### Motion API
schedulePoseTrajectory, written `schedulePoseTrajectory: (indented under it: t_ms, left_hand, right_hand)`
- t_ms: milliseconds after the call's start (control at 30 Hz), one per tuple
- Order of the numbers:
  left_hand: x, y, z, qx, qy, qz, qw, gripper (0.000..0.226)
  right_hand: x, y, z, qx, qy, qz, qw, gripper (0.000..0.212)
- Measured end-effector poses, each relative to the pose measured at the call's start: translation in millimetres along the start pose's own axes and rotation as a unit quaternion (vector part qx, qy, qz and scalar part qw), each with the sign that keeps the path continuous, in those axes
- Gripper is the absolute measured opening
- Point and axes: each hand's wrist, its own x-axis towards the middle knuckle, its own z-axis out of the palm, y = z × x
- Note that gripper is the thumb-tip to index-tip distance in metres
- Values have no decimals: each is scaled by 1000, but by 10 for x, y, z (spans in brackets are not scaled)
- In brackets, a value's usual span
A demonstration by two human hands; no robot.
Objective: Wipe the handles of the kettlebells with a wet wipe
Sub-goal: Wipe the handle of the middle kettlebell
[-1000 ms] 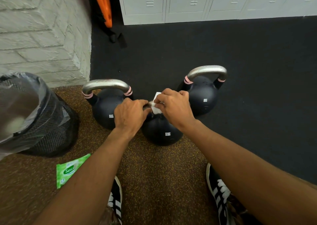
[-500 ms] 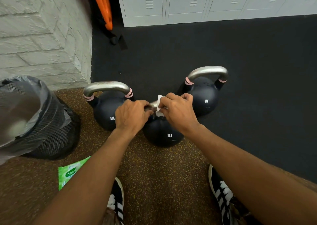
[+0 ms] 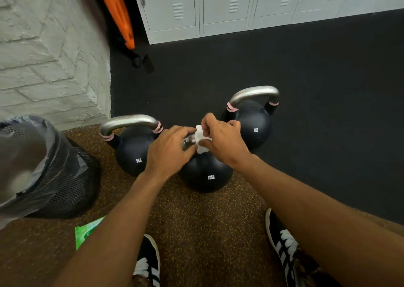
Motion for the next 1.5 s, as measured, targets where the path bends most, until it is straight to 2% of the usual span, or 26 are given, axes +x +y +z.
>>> schedulePoseTrajectory:
  t_ms: [167, 267, 333, 400, 467, 533, 600, 700, 800, 967, 1133, 1333, 1500]
  left_hand:
    - [0, -3, 22, -3, 11, -16, 1000, 40]
    - [-4, -27, 13, 13, 0, -7, 1000, 36]
    - [1, -9, 2, 48, -8, 14, 999, 35]
    - [29, 24, -4, 88, -3, 30, 996, 35]
    - [55, 65, -11, 98, 3, 31, 995, 36]
    - [80, 100, 0, 95, 3, 29, 995, 36]
    - [101, 128, 26, 90, -4, 26, 996, 36]
    - [122, 172, 59, 89, -12, 12, 996, 37]
    - [109, 189, 51, 91, -4, 28, 995, 41]
    - [125, 162, 99, 155, 6, 72, 985, 31]
    - [203, 237, 124, 144, 18, 81, 986, 24]
    - [358, 306, 44, 94, -51, 36, 994, 29]
    - [634, 277, -32, 12, -153, -22, 988, 22]
  right_hand:
    - [18, -117, 67, 6, 14, -26, 1000, 31]
    - [57, -119, 31, 48, -25, -29, 998, 36]
    - [32, -24, -52, 152, -48, -6, 987, 45]
    - [-44, 154, -159, 249, 3, 49, 967, 42]
    - [-144, 417, -250, 278, 48, 126, 951, 33]
    - [-225, 686, -305, 258, 27, 187, 948, 40]
    - [-254, 867, -295, 233, -27, 214, 948, 55]
    - [-247, 955, -213, 210, -100, 212, 949, 69]
    - [-223, 973, -111, 175, -130, 194, 957, 69]
    - [-170, 983, -11, 163, -108, 159, 968, 54]
    - [-181, 1025, 66, 157, -64, 146, 975, 42]
    - [-213, 1055, 149, 128, -31, 115, 985, 42]
    - [-253, 1061, 204, 139, -6, 124, 982, 45]
